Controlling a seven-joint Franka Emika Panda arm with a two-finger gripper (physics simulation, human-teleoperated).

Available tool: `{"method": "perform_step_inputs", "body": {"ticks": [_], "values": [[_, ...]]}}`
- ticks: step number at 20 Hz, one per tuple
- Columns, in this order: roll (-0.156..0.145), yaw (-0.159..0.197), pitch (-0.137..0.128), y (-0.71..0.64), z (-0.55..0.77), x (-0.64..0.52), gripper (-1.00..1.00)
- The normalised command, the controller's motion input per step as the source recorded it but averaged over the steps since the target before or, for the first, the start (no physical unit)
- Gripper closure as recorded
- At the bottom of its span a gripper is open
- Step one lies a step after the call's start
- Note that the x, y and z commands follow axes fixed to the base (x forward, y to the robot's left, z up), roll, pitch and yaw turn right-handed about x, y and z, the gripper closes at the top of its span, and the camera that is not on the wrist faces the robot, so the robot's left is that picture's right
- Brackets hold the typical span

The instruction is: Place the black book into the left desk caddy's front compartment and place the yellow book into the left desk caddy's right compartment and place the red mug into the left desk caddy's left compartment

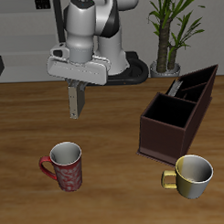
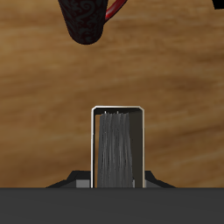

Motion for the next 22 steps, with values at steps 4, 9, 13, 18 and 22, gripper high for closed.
{"method": "perform_step_inputs", "body": {"ticks": [4,9,13,18,22], "values": [[0.054,0.079,-0.1,1.01,0.75,-0.01,1.0],[0.025,0.002,-0.029,0.51,0.44,0.07,1.0],[-0.048,-0.018,-0.02,0.38,0.47,0.13,1.0],[-0.009,-0.032,-0.026,0.35,0.33,0.03,1.0],[-0.011,0.001,0.002,0.37,0.17,0.17,1.0]]}}
